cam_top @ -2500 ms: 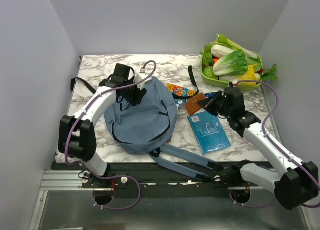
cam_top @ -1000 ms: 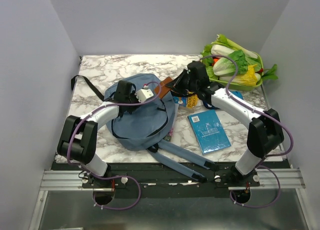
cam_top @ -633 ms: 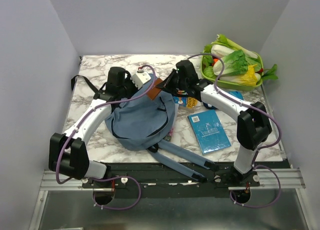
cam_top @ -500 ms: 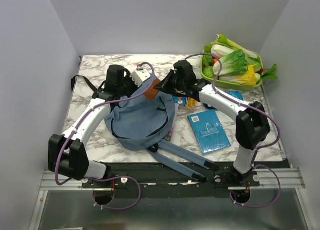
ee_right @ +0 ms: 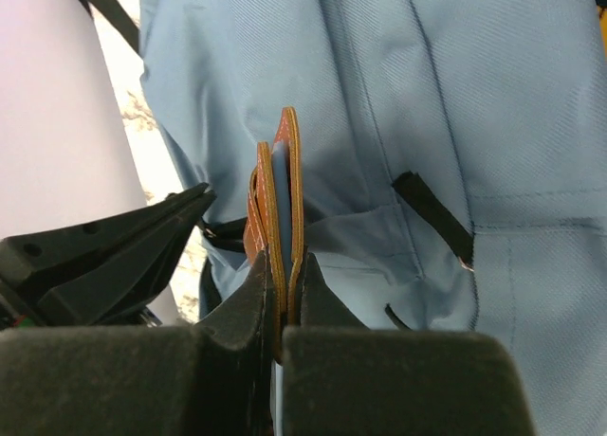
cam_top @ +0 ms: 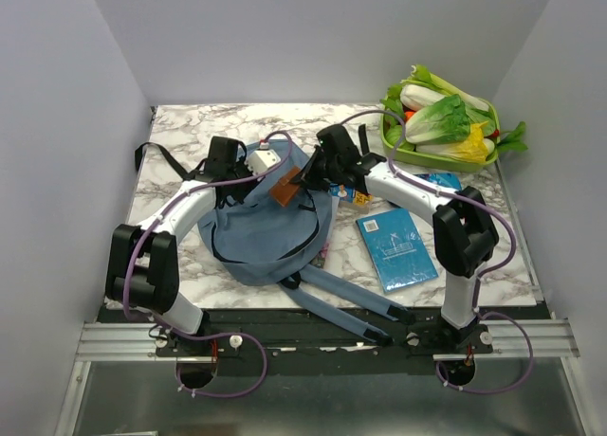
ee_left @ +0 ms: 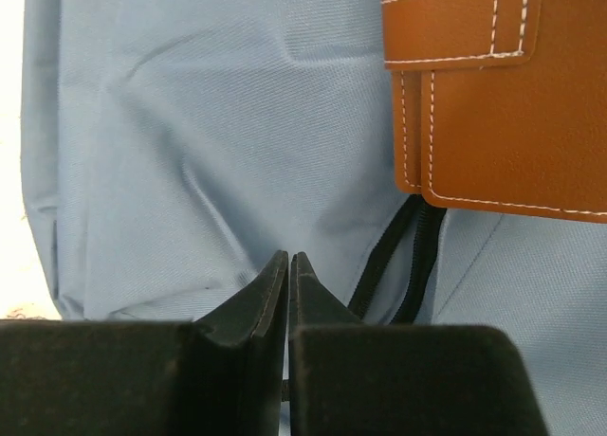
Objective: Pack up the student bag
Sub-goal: Place the personal item in the student bag.
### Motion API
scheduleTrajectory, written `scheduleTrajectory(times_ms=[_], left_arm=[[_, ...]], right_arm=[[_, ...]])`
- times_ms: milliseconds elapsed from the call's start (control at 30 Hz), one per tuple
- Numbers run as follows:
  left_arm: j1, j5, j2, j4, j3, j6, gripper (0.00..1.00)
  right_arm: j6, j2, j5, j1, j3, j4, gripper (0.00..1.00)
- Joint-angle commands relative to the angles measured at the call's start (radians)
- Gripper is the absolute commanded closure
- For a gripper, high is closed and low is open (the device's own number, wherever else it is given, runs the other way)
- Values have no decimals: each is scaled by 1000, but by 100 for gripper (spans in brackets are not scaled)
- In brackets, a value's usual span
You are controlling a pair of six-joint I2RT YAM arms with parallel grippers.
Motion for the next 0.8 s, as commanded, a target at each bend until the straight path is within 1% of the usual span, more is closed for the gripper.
scheduleTrajectory(times_ms=[0, 100, 233, 433, 500, 567, 600, 633, 700, 733, 767], left_arm=[[2, 60, 12, -10, -19, 16, 87], [2, 91, 9, -12, -26, 10, 84], [-4, 109, 4, 0, -56, 7, 75], [-21, 109, 18, 20, -85, 11, 71], [-23, 126, 14, 31, -87, -10, 71], [-37, 137, 9, 43, -86, -32, 69], [-41, 140, 5, 48, -86, -45, 67], [-49, 141, 1, 57, -93, -59, 62], [-78, 128, -9, 111, -115, -70, 57], [-87, 114, -15, 128, -134, -75, 47], [-101, 106, -12, 153, -141, -75, 45]], right_arm=[[-41, -7, 22, 16, -61, -65, 99], [-52, -19, 32, 23, -113, -73, 99], [-57, -48, 59, 30, -179, -72, 100], [-57, -30, 73, 30, -178, -78, 99], [-57, -31, 78, 30, -176, -79, 100], [-52, -30, 88, 30, -175, -81, 100], [-51, -28, 92, 30, -175, -84, 100], [-48, -27, 93, 30, -175, -85, 100], [-46, -25, 95, 30, -175, -88, 99], [-45, -25, 96, 30, -176, -88, 99], [-43, -27, 98, 30, -181, -91, 99]])
